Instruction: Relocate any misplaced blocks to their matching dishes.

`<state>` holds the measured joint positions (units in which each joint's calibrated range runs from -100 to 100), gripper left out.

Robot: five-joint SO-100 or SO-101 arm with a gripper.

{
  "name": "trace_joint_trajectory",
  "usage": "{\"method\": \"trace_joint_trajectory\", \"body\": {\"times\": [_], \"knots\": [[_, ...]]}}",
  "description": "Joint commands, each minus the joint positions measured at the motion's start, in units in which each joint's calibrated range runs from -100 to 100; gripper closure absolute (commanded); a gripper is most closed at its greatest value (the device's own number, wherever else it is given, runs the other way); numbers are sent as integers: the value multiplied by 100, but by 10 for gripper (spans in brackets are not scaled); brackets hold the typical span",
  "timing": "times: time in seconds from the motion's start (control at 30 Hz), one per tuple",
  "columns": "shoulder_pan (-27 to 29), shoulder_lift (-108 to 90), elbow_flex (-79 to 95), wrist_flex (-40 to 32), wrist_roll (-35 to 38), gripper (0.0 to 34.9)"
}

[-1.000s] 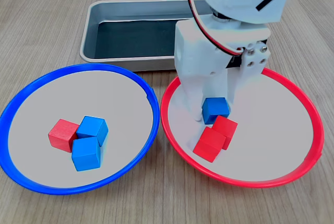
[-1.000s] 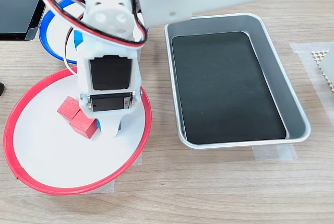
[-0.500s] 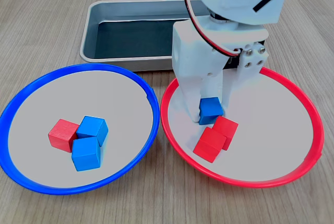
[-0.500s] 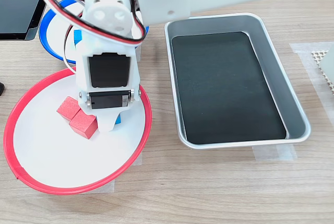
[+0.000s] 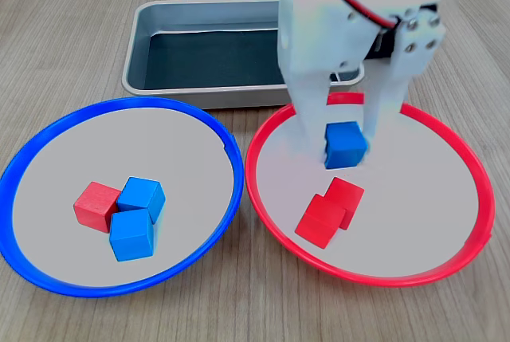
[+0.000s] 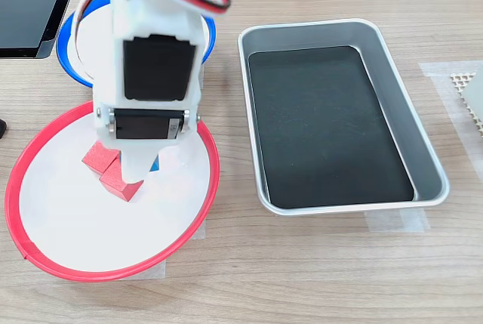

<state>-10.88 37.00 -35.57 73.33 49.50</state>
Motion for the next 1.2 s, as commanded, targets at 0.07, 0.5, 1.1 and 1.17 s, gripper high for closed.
{"method": "trace_joint_trajectory", "body": {"times": [0.07,0.5,1.1,1.17], "knots": [[218,-924,-253,67,78,346],[1206,-1589,403,-172,347,346],[1667,-608,485,-824,381,346],[1677,-421,357,-882,376,346]]}}
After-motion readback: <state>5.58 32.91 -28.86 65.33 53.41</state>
